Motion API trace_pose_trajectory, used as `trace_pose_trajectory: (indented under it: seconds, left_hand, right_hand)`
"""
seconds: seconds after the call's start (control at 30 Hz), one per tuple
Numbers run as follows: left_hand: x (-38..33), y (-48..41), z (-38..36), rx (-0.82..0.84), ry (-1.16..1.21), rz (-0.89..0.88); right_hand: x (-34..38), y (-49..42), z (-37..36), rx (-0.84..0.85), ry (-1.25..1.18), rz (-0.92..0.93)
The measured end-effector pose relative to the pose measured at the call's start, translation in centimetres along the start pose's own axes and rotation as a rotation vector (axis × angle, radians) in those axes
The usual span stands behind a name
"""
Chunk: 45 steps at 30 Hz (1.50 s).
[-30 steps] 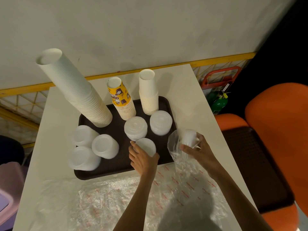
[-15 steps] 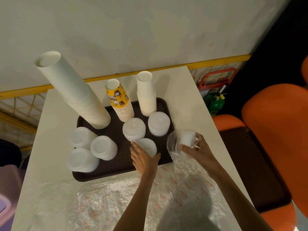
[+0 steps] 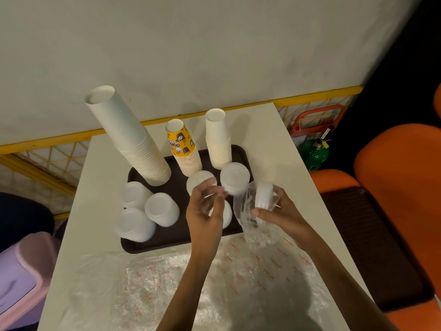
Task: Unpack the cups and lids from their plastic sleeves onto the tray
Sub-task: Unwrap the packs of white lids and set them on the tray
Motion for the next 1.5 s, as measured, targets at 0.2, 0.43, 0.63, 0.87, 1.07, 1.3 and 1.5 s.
trace_pose_trajectory:
  seconds: [0.2, 0.43, 0.63, 0.87, 1.07, 1.3, 1.5]
  left_hand:
    - [-1.5, 0.7, -2.4, 0.219, -0.066, 0.028]
    - [-1.8, 2.3, -2.9, 0.275, -0.017, 0.211]
    - [-2.4, 2.7, -2.2, 0.236, -0.039, 0.302]
    - [-3.0, 3.0, -2.0, 0.258, -0.123, 0.283]
    - [-3.4, 3.0, -2.1, 0.337, -0.077, 0.249]
    - [-3.3, 3.5, -2.2, 0.306, -0.054, 0.294]
    - [-3.4, 4.2, -2.5, 0.322, -0.070, 0.316]
  right_hand:
    - [1.7, 1.4, -0.8, 0.084, 0.088, 0.041]
    - [2.1, 3.0, -1.9, 0.231, 0.097, 0.105]
    - [2.5, 3.5, -2.6, 0.275, 0.155, 0.146]
    - [2.6, 4.0, -2.8, 0.286, 0.172, 0.154]
    - [2.9, 4.4, -3.0, 0.339, 0.084, 0.154]
    - [3.2, 4.5, -3.1, 0.317, 0.121, 0.147]
    - [3.4, 4.5, -3.2, 0.305, 0.126, 0.173]
Point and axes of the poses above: each hand's wrist, its own y-axis away from the middle knuckle, its own z-axis out of the back of the hand, x = y × z, the point moved 7 cm from there along -y, towards the middle knuckle, and after that the axes turned 5 degrees about x, right-handed, at the moved point
